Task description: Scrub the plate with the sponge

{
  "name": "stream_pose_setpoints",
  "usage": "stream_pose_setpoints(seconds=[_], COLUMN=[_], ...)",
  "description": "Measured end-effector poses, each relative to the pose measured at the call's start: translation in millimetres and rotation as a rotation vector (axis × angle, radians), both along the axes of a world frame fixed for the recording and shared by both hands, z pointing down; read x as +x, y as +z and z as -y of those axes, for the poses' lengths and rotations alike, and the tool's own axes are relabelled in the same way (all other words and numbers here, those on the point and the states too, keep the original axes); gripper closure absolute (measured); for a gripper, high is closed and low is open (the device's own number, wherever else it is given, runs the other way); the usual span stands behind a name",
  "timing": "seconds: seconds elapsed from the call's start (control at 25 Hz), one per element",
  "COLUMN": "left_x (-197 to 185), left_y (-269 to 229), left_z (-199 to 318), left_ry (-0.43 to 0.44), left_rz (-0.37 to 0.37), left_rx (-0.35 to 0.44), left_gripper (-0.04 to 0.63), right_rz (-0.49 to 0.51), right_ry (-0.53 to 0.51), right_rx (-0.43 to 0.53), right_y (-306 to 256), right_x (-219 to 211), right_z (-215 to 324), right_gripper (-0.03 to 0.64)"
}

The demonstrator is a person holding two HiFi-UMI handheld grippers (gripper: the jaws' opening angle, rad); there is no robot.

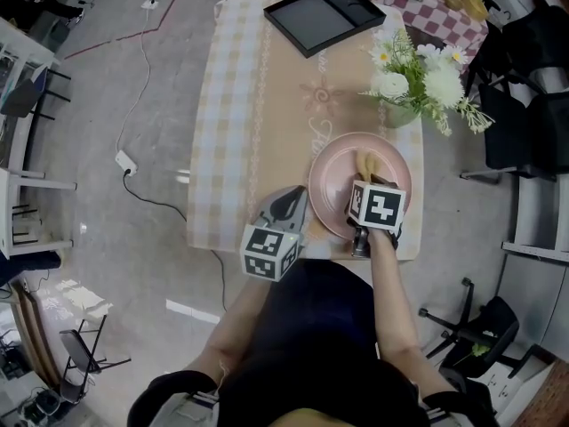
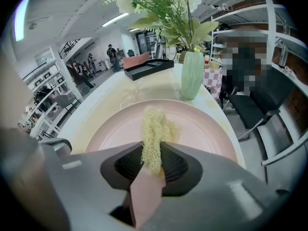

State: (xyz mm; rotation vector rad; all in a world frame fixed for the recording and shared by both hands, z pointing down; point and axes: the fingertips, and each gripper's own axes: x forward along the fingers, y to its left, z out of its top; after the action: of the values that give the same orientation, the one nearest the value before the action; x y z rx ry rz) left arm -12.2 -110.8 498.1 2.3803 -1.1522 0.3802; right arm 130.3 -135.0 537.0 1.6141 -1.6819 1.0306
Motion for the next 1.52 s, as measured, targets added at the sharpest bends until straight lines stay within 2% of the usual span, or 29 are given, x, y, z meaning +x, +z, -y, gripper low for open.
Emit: stream_pose_setpoints(seconds=[1.52], left_x=[-23], left_y=[6], left_z=[7], left_ry=[-0.046], left_rz=[0.002], left_rx=[-0.018], left_gripper=[0.578], right_rz=[0.136], right_ry=[-0.126], right_rx=[-0.022], right_y=[-1], right_x=[-69], right_z=[16], right_gripper=[0.528])
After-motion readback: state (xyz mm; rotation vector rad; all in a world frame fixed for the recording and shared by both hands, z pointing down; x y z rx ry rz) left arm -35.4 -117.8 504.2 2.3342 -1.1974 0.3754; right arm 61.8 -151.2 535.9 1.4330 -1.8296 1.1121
